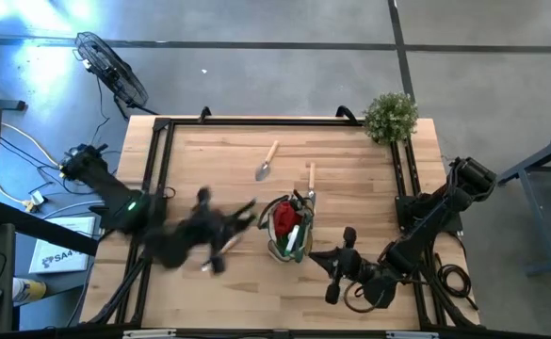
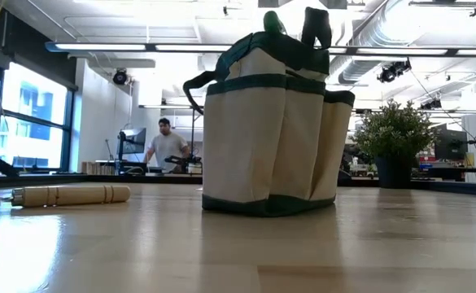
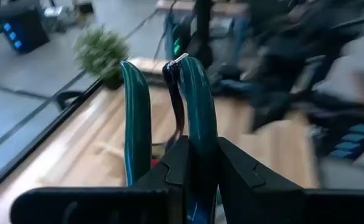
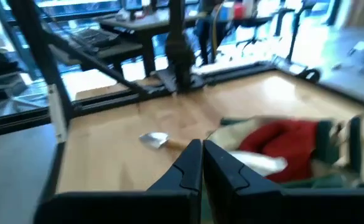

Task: Pick & Place Garden tools in Gardening bag
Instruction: Put the shear scissors into the gardening bag

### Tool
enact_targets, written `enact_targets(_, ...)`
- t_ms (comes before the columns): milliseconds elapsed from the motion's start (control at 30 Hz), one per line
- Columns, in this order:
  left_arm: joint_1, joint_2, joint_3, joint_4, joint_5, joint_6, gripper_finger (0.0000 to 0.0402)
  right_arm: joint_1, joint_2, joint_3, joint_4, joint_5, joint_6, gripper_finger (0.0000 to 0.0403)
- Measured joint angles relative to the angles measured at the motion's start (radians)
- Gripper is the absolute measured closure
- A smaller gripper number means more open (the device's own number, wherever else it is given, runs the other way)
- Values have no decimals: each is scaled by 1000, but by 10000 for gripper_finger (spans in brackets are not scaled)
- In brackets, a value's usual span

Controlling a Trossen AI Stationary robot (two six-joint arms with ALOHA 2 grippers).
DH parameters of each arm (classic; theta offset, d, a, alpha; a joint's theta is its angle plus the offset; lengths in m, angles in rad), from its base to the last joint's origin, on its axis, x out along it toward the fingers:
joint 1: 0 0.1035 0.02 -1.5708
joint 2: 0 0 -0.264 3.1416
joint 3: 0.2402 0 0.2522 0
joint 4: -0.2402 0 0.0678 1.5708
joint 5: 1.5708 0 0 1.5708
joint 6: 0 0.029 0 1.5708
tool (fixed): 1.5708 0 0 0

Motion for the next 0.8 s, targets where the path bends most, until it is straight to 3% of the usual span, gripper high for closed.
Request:
enact_targets(233,-264,149,-1,124,-386,-218,357,-20,0,0,182,168,-334,400)
enact_targets(400,-336,302,-1,297,-602,-231,357,-45,0,0,363,128,-558,400)
enact_targets(600,-302,452,0,525,-663,-201,357,18,0,0,458,-22,-624,400)
enact_targets(800,-237,542,1,635,-665,-208,357,137,-17,0,501,50,-720,400)
